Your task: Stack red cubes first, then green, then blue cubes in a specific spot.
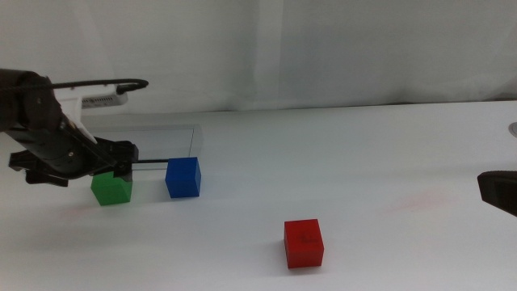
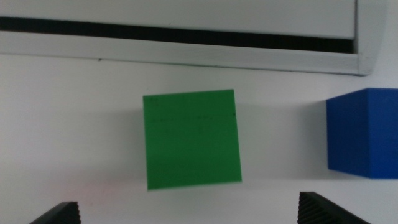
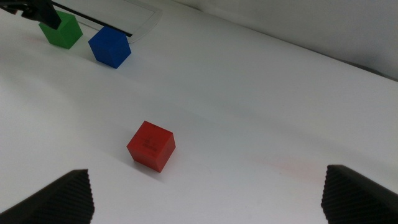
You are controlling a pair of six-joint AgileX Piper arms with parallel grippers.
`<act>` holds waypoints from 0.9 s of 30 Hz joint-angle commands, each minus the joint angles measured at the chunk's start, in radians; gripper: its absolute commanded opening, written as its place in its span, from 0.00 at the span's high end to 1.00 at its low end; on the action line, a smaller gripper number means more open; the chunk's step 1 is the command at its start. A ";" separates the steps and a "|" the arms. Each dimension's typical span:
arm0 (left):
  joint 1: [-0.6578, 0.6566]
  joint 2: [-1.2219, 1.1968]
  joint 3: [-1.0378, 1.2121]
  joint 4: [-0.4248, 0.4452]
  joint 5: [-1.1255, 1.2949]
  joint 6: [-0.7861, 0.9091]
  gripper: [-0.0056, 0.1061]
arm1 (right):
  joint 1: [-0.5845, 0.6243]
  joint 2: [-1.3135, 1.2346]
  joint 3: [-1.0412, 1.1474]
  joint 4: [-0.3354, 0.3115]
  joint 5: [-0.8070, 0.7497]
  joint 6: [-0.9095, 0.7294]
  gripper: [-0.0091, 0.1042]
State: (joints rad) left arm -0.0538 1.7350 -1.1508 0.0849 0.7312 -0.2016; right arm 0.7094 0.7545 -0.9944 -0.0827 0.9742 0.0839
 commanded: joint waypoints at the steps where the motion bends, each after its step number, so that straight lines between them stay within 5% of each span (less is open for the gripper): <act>1: -0.006 0.024 -0.006 0.009 -0.041 -0.005 0.17 | -0.003 -0.005 0.003 0.001 -0.014 -0.006 0.02; 27: -0.006 0.180 -0.013 0.012 -0.203 -0.019 0.23 | -0.003 -0.005 0.003 0.027 -0.011 -0.006 0.02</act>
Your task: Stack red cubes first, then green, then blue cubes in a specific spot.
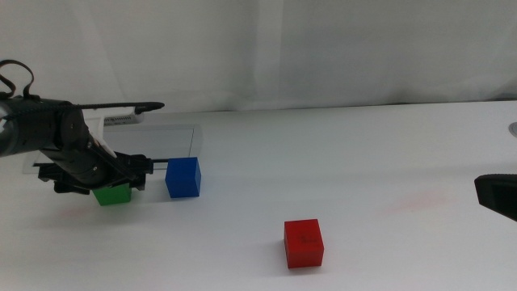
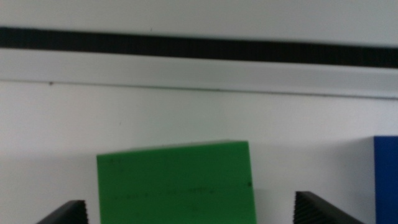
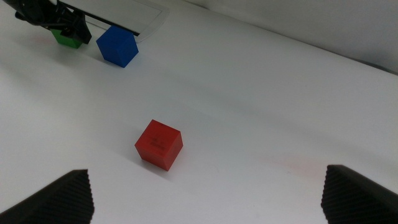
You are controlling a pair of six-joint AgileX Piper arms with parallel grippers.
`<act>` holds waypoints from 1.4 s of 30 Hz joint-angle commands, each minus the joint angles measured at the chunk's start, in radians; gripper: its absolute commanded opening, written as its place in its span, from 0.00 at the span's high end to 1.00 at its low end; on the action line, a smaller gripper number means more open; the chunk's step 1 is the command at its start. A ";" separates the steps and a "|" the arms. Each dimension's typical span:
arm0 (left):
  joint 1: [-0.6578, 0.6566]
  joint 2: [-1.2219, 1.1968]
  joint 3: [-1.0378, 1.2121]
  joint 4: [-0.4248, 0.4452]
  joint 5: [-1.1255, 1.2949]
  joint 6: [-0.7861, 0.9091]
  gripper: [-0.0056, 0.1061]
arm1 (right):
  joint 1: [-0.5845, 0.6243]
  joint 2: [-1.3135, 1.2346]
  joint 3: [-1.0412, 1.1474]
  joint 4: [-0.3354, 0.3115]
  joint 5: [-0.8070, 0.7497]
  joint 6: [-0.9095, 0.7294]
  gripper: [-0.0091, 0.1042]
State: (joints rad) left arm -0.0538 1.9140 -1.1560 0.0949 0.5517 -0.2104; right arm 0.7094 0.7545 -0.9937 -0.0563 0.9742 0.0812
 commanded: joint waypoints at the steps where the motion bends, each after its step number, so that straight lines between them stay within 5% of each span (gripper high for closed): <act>1: -0.006 0.001 -0.008 0.002 -0.024 -0.010 0.26 | -0.003 -0.005 0.002 0.002 -0.011 -0.003 0.02; 6: -0.006 0.026 -0.008 0.002 -0.005 -0.020 0.50 | -0.003 -0.005 0.002 0.009 -0.010 -0.003 0.02; 10: -0.006 0.044 -0.008 0.002 0.003 -0.016 0.95 | -0.003 -0.005 0.002 0.010 -0.006 -0.003 0.02; 11: -0.006 0.042 -0.010 0.003 0.003 -0.009 0.97 | -0.003 -0.005 0.002 0.010 -0.006 -0.003 0.02; 28: -0.092 -0.313 -0.066 -0.005 0.270 -0.139 0.98 | -0.003 -0.005 0.002 0.010 -0.002 -0.003 0.02; 33: -0.292 -0.442 -0.065 0.015 0.336 -0.285 0.98 | -0.003 -0.005 0.002 0.010 0.000 -0.003 0.02; 42: -0.767 -0.409 -0.067 0.254 0.405 -0.814 0.98 | -0.003 -0.005 0.002 0.008 0.013 -0.003 0.02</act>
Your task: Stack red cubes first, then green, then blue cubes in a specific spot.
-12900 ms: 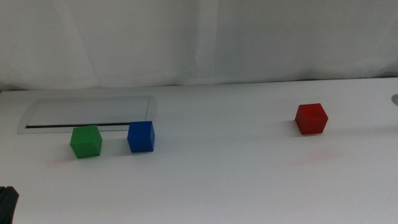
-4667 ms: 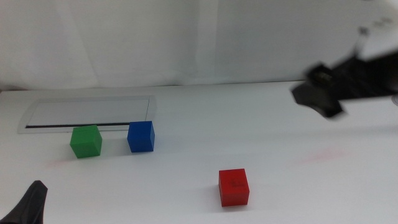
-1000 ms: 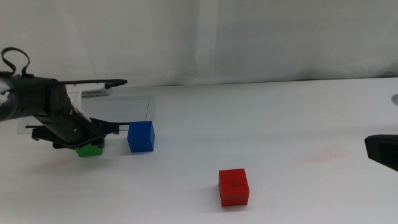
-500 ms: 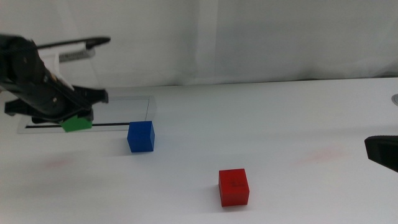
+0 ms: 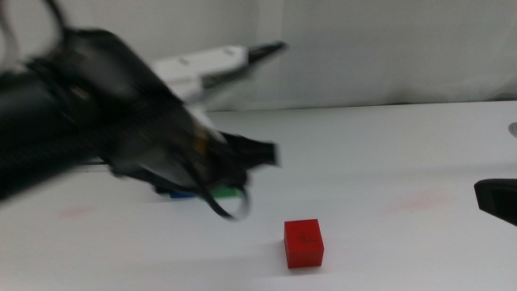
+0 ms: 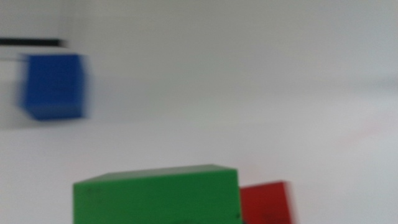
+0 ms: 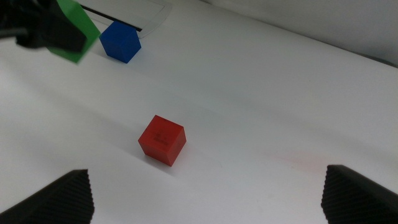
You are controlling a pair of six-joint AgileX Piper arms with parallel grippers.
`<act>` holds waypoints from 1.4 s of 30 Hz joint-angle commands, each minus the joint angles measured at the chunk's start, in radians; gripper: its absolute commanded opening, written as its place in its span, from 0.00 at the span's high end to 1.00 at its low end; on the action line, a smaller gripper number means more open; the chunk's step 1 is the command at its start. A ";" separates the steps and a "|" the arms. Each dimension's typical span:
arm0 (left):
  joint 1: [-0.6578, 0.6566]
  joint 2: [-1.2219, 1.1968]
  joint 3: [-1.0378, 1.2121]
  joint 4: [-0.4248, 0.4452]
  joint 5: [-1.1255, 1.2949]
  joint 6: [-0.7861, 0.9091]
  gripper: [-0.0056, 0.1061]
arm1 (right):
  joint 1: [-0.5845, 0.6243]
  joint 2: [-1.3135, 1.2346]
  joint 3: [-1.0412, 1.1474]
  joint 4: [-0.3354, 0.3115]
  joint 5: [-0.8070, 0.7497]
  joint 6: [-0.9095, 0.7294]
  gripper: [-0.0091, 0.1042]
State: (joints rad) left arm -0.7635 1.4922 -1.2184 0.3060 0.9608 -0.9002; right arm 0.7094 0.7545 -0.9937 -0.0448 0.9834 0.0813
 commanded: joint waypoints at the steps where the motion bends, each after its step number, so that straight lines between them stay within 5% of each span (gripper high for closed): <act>1: -0.085 0.025 -0.004 0.058 -0.004 -0.166 0.98 | -0.003 -0.005 0.002 -0.003 0.006 -0.004 0.02; 9: -0.215 0.158 -0.063 0.031 -0.011 -0.269 0.98 | -0.003 -0.005 0.002 -0.003 0.115 -0.026 0.02; 31: -0.254 0.336 -0.205 0.017 0.048 -0.274 0.98 | -0.003 -0.005 0.002 -0.003 0.157 -0.055 0.02; 42: -0.248 0.381 -0.205 0.078 0.026 -0.339 0.98 | -0.003 -0.005 0.002 0.003 0.155 -0.055 0.02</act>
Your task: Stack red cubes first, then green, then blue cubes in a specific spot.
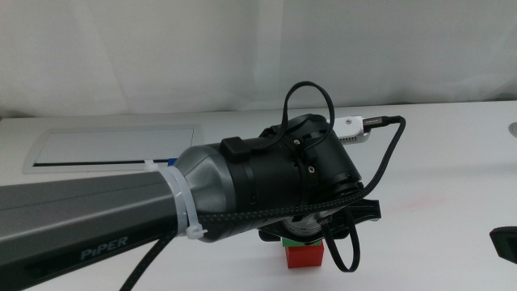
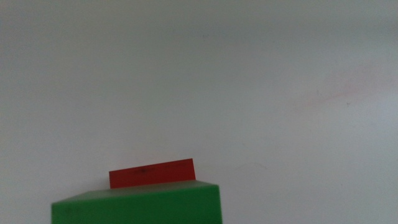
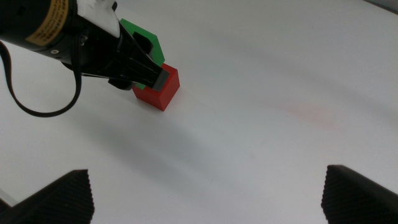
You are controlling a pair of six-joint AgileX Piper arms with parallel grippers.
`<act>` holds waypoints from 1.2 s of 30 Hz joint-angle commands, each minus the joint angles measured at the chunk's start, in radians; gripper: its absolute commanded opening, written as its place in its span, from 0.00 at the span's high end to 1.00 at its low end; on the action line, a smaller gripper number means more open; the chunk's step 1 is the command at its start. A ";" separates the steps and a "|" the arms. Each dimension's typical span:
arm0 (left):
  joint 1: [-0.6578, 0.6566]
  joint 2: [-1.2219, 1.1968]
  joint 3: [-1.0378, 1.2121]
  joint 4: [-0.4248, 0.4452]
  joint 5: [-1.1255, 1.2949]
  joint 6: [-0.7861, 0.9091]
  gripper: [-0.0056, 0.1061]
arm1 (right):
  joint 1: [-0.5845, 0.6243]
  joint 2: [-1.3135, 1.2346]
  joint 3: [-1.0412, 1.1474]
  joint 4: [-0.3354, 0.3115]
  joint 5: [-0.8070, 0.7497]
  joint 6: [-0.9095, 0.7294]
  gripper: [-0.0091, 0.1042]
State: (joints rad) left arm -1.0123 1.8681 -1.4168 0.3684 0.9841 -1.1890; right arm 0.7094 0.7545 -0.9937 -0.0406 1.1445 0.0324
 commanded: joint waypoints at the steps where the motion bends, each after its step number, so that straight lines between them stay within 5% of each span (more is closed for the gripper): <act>1: 0.003 0.008 -0.007 0.015 0.003 -0.053 0.98 | -0.003 -0.005 0.002 -0.001 -0.006 -0.006 0.02; 36: 0.006 0.093 -0.007 0.060 -0.044 -0.067 0.98 | -0.003 -0.005 0.002 0.001 -0.002 -0.006 0.02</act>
State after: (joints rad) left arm -1.0105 1.9584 -1.4172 0.4215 0.9230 -1.2389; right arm 0.7094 0.7545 -0.9937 -0.0374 1.1445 0.0348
